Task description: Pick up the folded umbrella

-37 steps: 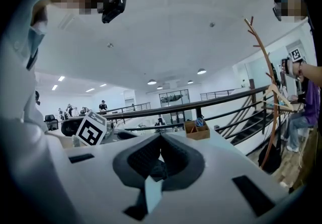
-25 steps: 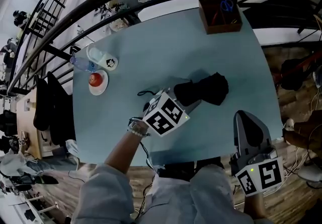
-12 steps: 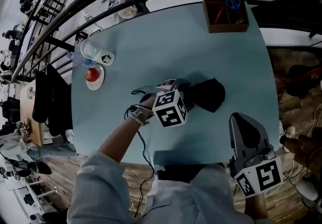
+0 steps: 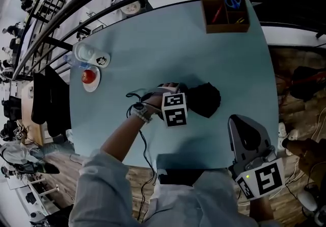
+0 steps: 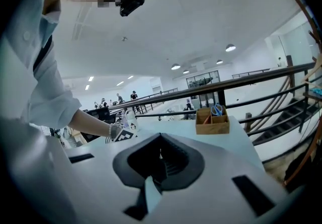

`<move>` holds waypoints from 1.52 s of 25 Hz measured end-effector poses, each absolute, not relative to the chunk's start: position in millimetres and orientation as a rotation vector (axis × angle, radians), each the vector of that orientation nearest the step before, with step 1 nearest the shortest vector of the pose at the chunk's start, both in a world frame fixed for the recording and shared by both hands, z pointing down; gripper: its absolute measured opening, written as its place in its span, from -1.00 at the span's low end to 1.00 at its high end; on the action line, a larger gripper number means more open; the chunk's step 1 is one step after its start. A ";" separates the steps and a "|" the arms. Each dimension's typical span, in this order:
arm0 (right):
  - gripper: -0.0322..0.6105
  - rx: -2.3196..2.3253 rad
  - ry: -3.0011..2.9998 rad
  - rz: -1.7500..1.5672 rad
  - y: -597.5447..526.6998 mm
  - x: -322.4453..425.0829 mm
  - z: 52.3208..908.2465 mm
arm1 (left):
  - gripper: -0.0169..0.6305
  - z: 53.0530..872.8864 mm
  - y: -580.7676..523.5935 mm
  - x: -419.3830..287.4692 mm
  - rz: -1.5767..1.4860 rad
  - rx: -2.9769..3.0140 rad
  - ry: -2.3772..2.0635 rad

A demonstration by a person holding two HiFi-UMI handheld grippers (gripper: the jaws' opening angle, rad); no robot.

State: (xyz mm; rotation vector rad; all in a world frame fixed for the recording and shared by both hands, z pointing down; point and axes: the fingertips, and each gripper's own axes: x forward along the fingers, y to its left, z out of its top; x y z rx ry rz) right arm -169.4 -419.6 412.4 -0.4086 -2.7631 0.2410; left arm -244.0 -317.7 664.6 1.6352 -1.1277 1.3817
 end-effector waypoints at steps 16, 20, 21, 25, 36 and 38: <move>-0.90 -0.473 -2.733 0.312 -426.0 -175.3 421.1 | -0.06 685.3 -320.9 -241.0 1.338 1.565 -0.979; -0.90 -0.445 -2.738 0.297 -428.8 -172.8 419.9 | -0.05 684.2 -322.1 -243.5 1.344 1.582 -1.010; -0.90 -0.439 -2.740 0.290 -428.5 -171.8 419.2 | -0.05 683.5 -322.1 -243.8 1.344 1.588 -1.027; -0.90 -0.419 -2.751 0.273 -423.5 -168.0 414.1 | -0.06 677.0 -323.6 -251.6 1.322 1.583 -1.154; -0.90 -0.424 -2.783 0.236 -380.6 -140.9 393.3 | -0.06 595.3 -318.0 -271.1 1.037 1.552 -1.563; -0.90 -0.414 -2.790 0.227 -381.4 -139.3 391.6 | -0.06 578.7 -320.5 -271.3 0.969 1.557 -1.617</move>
